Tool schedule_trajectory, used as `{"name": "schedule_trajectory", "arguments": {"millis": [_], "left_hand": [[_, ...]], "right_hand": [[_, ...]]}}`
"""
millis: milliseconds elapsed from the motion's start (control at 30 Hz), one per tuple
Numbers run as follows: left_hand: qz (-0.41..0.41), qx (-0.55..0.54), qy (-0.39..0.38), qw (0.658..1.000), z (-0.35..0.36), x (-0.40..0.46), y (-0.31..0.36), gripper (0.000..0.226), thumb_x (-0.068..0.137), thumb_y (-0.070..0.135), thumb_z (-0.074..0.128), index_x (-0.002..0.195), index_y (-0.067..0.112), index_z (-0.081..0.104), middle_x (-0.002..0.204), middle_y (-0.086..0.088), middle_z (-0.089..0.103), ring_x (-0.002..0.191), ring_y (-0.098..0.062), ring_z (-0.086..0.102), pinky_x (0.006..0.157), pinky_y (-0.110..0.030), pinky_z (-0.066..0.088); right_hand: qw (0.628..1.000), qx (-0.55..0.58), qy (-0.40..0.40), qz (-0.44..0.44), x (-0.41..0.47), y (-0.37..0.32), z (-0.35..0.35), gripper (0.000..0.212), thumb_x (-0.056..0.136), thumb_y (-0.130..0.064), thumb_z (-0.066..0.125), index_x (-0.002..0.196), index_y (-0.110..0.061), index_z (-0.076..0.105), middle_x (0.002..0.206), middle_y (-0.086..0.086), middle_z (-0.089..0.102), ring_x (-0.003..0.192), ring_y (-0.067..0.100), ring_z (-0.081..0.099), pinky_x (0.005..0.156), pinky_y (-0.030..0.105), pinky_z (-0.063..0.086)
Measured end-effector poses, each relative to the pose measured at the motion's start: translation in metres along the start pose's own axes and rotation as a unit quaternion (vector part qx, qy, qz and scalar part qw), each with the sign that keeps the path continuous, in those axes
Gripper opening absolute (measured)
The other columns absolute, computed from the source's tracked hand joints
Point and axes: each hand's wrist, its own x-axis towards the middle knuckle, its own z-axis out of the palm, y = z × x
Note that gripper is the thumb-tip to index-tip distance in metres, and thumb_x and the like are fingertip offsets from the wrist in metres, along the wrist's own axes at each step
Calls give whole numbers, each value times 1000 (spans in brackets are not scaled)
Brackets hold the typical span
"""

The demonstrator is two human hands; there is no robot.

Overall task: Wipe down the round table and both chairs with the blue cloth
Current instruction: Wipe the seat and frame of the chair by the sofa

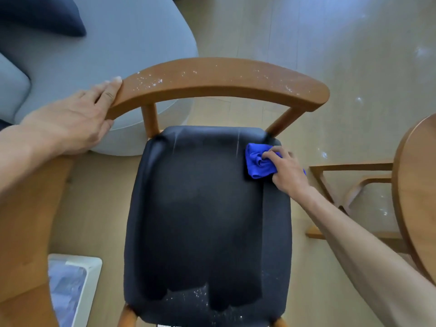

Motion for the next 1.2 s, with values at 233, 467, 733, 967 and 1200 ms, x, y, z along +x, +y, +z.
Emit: {"name": "schedule_trajectory", "arguments": {"millis": [233, 467, 733, 967, 1200], "left_hand": [[-11, -18, -8, 1000, -2, -1, 4, 78, 95, 29, 46, 147, 35, -12, 157, -8, 19, 131, -43, 34, 106, -59, 34], [-14, -18, -22, 999, -4, 0, 5, 74, 98, 31, 40, 150, 30, -13, 160, -5, 10, 138, -38, 28, 110, -55, 31], [-12, -2, -25, 1000, -5, 3, 5, 74, 98, 33, 40, 149, 31, -14, 161, -2, 8, 140, -37, 25, 113, -55, 27], [-17, 8, -18, 1000, -14, -5, 18, 72, 101, 32, 39, 151, 27, -11, 160, -6, 11, 140, -36, 26, 108, -54, 30], [-20, 42, -16, 999, -25, -17, 29, 70, 101, 27, 40, 153, 19, -6, 161, -9, 7, 140, -36, 23, 106, -55, 35]], "right_hand": [[971, 17, -199, -130, -230, -7, 31, 53, 47, -2, 71, 90, -33, 65, 109, -11, 59, 83, 21, 60, 52, 19, 46], [944, 87, -289, -131, -209, -4, 9, 56, 74, 3, 41, 120, -24, 60, 127, -3, 51, 116, 22, 48, 96, 29, 40], [997, 0, 20, 69, -13, -17, -8, 59, 82, 8, 42, 134, -19, 50, 139, 4, 43, 111, 32, 42, 89, 36, 42], [994, -56, -42, -87, -164, -60, 46, 53, 51, 13, 68, 98, -11, 71, 106, 9, 65, 80, 35, 59, 39, 30, 47], [940, -132, -274, -155, -209, -73, 43, 59, 81, -3, 41, 131, -33, 47, 136, -6, 40, 110, 23, 44, 66, 29, 38]]}}
